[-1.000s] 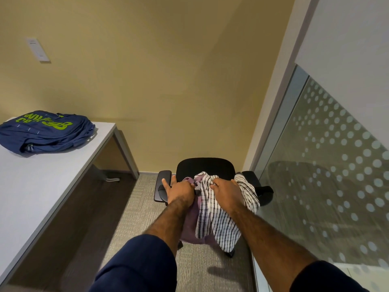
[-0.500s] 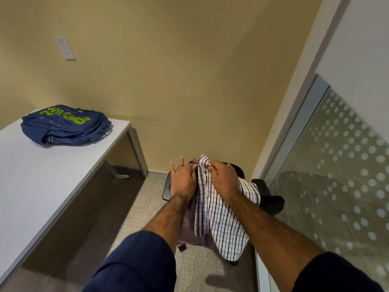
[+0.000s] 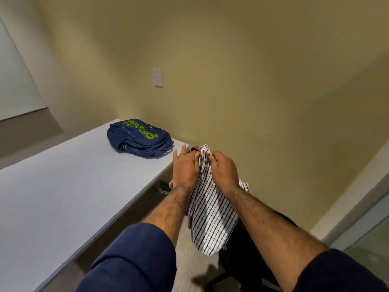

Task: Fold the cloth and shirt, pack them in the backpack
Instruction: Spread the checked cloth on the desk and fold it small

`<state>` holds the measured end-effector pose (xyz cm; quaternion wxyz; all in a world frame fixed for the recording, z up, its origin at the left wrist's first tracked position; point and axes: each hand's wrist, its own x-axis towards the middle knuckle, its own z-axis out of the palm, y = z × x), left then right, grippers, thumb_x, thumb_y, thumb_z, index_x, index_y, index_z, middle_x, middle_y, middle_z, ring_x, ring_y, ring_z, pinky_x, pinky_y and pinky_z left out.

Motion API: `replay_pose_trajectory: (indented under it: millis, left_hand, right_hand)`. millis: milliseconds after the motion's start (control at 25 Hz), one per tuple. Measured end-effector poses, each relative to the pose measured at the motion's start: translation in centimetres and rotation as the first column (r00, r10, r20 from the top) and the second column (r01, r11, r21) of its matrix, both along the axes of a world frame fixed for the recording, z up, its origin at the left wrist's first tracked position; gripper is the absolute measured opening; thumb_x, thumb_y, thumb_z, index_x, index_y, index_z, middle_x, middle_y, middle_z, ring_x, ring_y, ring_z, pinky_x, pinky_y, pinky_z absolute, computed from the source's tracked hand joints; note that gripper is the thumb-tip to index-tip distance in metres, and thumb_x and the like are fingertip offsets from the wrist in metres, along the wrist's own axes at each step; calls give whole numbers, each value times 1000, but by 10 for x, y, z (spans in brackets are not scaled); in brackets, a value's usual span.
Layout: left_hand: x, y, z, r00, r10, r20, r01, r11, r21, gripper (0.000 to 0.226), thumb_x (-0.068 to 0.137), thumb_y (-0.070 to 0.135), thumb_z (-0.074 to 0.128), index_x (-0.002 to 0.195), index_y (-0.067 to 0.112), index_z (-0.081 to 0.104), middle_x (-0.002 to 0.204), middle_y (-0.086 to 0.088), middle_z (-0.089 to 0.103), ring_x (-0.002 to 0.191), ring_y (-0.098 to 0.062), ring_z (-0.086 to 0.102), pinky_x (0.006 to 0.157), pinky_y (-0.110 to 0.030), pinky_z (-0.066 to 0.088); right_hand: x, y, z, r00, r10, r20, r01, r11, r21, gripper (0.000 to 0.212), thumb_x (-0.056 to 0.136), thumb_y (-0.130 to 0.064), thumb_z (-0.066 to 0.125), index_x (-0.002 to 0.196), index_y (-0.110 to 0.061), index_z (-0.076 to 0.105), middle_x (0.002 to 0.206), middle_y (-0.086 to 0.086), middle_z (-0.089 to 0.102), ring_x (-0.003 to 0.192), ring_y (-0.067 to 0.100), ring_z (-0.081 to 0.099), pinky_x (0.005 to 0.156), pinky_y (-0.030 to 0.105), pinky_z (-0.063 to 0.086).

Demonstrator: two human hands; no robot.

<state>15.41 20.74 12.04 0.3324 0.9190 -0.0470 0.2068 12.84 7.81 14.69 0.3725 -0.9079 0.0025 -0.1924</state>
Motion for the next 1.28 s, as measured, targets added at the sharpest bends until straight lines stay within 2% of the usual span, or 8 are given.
replay_pose_trajectory:
  millis: [80, 200, 360, 520, 720, 1000, 1080, 1280]
  left_hand:
    - [13, 45, 19, 999, 49, 7, -49, 997, -64, 42, 111, 28, 32, 124, 11, 68, 130, -14, 68, 140, -32, 47, 122, -47, 25]
    - [32, 110, 34, 994, 106, 33, -96, 970, -224, 46, 106, 40, 32, 113, 16, 70, 102, -9, 74, 97, -31, 68, 83, -44, 53]
    - [51, 201, 50, 976, 211, 60, -184, 936, -301, 54, 101, 47, 30, 117, 17, 72, 98, -7, 77, 90, -27, 70, 78, -40, 56]
    - [66, 291, 61, 927, 363, 93, -323, 900, -291, 39, 107, 36, 37, 112, 19, 72, 96, -6, 76, 86, -28, 69, 70, -32, 47]
    - [80, 386, 71, 837, 538, 96, -484, 811, -329, 36, 108, 33, 39, 110, 18, 72, 99, -4, 76, 87, -25, 68, 77, -36, 55]
    - [96, 522, 73, 658, 746, 102, -702, 657, -275, 34, 109, 34, 42, 112, 20, 72, 92, -4, 75, 80, -22, 68, 64, -31, 49]
    - [98, 561, 75, 590, 801, 102, -761, 594, -262, 34, 109, 36, 41, 112, 22, 72, 89, -3, 75, 76, -22, 68, 65, -34, 55]
    - [105, 650, 79, 493, 859, 136, -827, 511, -235, 35, 109, 35, 41, 112, 19, 71, 85, -4, 74, 73, -23, 69, 66, -43, 59]
  right_hand:
    - [28, 49, 11, 998, 58, 36, -59, 998, 3, 20, 103, -27, 52, 107, -18, 69, 90, 5, 72, 77, 25, 63, 64, 35, 48]
    - [60, 121, 26, 986, 144, 81, -149, 987, 55, 20, 102, -25, 50, 103, -17, 68, 88, 6, 71, 78, 28, 63, 66, 39, 50]
    - [94, 219, 42, 965, 247, 91, -255, 963, 84, 20, 102, -28, 49, 96, -17, 65, 85, 5, 70, 77, 29, 62, 63, 38, 47]
    - [117, 313, 58, 911, 406, 69, -410, 911, 51, 18, 102, -26, 49, 95, -15, 61, 85, 6, 68, 78, 28, 62, 66, 39, 48]
    - [144, 419, 62, 815, 576, 62, -579, 814, 42, 14, 101, -21, 49, 102, -11, 59, 97, 13, 69, 86, 32, 61, 67, 35, 38]
    - [188, 563, 67, 588, 805, 85, -806, 591, -28, 23, 104, -19, 48, 124, -14, 59, 94, -4, 60, 77, 14, 54, 68, 30, 41]
    - [199, 606, 72, 507, 857, 92, -856, 513, -61, 23, 104, -16, 49, 123, -14, 61, 88, -6, 59, 71, 10, 54, 67, 31, 46]
    - [220, 699, 80, 379, 921, 92, -916, 388, -101, 20, 103, -12, 47, 113, -16, 63, 77, -10, 56, 65, 6, 53, 58, 28, 40]
